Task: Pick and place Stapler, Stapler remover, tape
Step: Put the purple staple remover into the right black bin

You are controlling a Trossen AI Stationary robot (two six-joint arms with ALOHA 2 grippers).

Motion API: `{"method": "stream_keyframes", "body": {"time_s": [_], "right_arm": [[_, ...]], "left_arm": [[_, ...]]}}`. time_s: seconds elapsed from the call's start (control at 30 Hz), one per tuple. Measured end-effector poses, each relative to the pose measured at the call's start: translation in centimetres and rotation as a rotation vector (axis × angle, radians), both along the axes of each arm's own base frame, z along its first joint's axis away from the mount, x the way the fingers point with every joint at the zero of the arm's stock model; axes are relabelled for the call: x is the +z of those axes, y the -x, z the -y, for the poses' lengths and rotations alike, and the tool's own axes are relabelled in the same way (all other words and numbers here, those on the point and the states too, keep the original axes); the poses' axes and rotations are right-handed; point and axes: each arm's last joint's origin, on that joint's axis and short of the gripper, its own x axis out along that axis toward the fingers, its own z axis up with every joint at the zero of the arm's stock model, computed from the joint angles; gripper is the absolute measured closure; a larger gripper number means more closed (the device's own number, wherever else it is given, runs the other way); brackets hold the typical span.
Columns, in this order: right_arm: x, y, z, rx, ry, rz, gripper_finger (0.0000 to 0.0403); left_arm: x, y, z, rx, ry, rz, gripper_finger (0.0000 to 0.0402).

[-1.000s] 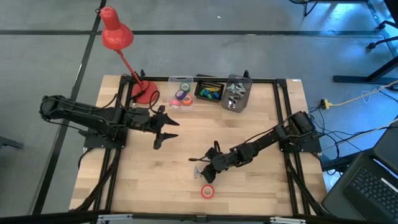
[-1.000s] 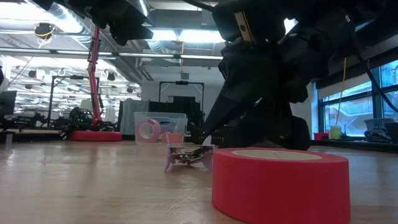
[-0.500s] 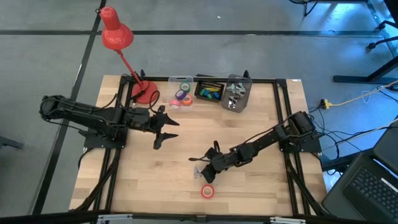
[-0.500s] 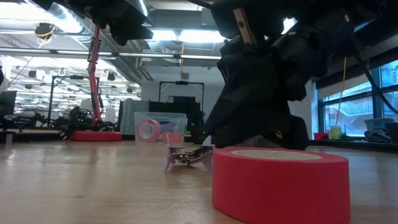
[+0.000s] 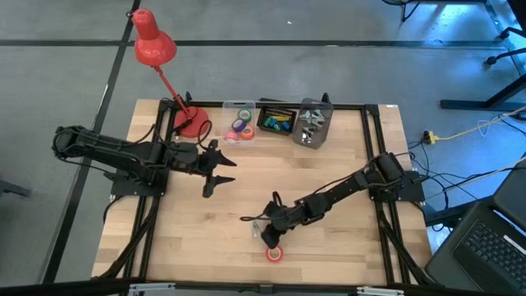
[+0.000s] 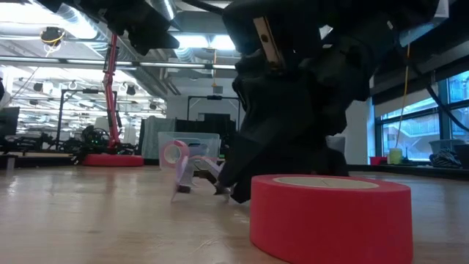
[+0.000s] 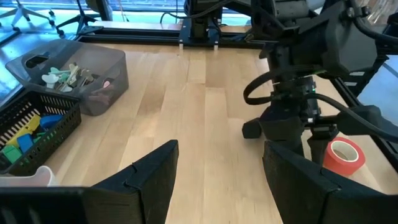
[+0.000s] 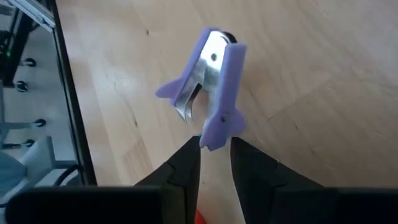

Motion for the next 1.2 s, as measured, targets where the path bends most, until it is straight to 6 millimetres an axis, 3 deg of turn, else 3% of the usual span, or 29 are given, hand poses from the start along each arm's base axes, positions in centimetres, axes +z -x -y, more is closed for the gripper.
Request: {"method": "stream_keyframes", "body": {"time_s": [0.1,0.27,0.53,1.03,1.2], "right_arm": [[0.2,0.0,0.1,0.005,0.013,0.0,0.0325],[0.4,-0.2,0.0,0.022,0.024,0.034,0.0393],[0.7,-0.6,0.2,0.024,0.029,0.083,0.0401],[1.1,-1.2,0.9,-0.013,-0.05,0.107,0.0315],[1.6,-1.6,0.9,-0.018,-0.055,0.12,0.0307]], "left_arm": [[-0.1,0.0,0.0,-0.001,-0.001,-0.006,0.0176],[-0.1,0.1,0.0,0.0,-0.002,-0.016,0.0176],[-0.1,0.1,0.0,0.0,-0.002,-0.016,0.0176],[-0.1,0.1,0.0,0.0,-0.002,-0.016,0.0176],[-0.1,0.1,0.0,0.0,-0.002,-0.015,0.0176]]}}
